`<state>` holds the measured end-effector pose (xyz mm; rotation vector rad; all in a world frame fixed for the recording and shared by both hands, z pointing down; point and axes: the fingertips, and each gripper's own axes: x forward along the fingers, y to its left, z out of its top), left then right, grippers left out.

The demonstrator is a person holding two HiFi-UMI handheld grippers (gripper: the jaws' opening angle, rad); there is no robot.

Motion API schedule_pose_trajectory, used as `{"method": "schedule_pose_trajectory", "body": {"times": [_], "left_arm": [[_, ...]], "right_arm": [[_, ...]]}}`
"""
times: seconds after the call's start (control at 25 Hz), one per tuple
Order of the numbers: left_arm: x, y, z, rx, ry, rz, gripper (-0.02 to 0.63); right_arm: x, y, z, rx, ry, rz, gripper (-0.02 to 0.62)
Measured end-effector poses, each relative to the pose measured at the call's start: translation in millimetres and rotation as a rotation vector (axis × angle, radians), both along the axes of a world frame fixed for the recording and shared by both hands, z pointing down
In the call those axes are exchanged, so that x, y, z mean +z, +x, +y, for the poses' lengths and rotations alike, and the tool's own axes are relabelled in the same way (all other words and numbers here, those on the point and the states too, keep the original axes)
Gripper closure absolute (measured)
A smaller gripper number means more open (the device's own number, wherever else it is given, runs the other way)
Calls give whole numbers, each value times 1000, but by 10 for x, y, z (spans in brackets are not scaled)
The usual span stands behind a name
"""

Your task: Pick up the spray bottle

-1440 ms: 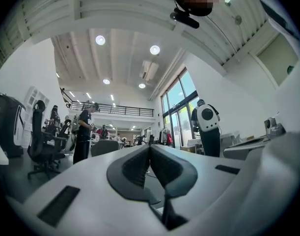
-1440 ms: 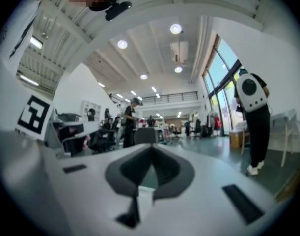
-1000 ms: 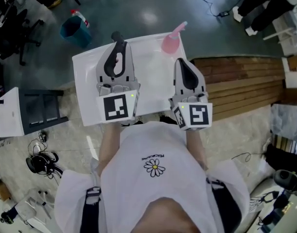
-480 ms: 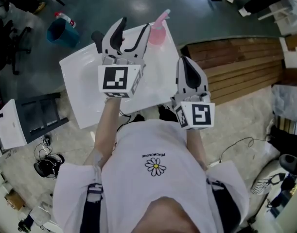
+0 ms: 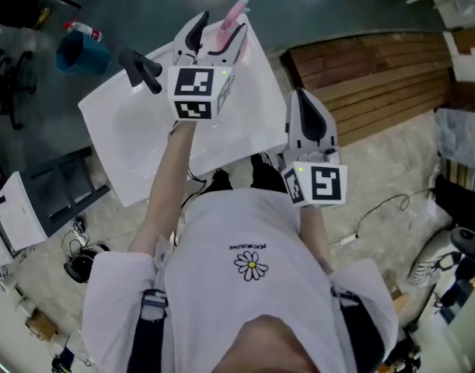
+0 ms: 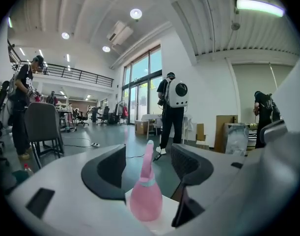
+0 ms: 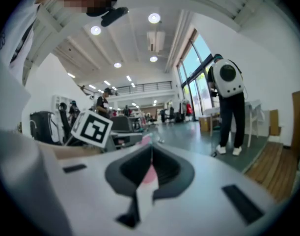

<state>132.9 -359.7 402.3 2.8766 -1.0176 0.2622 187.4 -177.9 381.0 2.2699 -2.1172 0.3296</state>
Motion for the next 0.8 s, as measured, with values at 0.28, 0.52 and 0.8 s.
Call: {"method": "schedule_pose_trajectory", "body": {"times": [0.28, 0.52, 0.8], "left_arm": [[373, 183, -181, 1, -82, -25, 314], [737, 265, -261, -2, -143, -105, 333], [854, 294, -306, -28, -130, -144, 411]], "right_arm": [[114, 172, 142, 44, -31, -6, 566], [204, 355, 278, 91, -54, -9, 565], [254, 451, 339, 112, -62, -13, 565]]}}
